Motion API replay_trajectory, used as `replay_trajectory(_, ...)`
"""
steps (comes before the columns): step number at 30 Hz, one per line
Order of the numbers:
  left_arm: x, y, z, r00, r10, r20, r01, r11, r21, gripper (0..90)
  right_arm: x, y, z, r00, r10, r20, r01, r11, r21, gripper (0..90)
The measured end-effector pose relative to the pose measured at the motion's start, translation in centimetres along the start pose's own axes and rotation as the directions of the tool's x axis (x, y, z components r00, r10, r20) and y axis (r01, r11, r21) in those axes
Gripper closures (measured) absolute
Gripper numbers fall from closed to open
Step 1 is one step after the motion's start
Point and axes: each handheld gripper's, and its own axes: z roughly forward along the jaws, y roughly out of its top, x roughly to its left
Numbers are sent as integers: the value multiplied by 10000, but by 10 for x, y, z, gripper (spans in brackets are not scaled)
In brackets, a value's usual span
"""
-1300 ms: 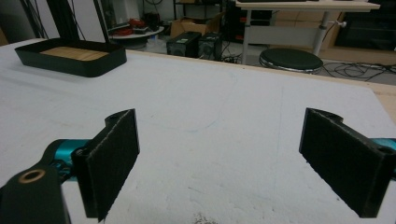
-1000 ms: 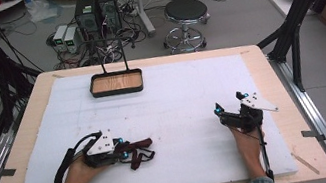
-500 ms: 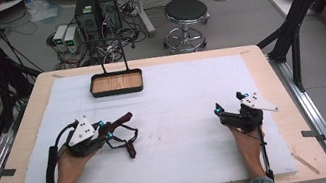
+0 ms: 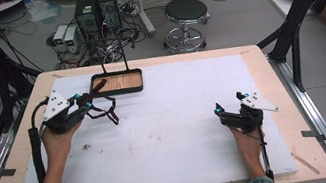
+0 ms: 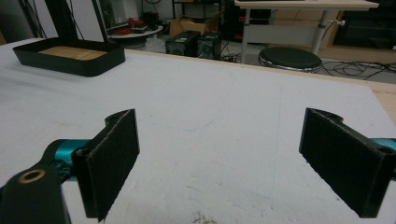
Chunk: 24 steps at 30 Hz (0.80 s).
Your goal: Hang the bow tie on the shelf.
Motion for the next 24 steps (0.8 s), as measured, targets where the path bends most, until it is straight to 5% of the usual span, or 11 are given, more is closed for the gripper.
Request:
replay_trajectory(15,58,30,20,9892,-780,-1245,732,9964,-429,713,0,0,0,10000,1,-39,-1,10000,-2,113)
replay_trajectory(24,80,36,39,9690,-1254,-2127,1104,9906,-813,709,-1,0,0,10000,-15,-33,15,10000,-14,113)
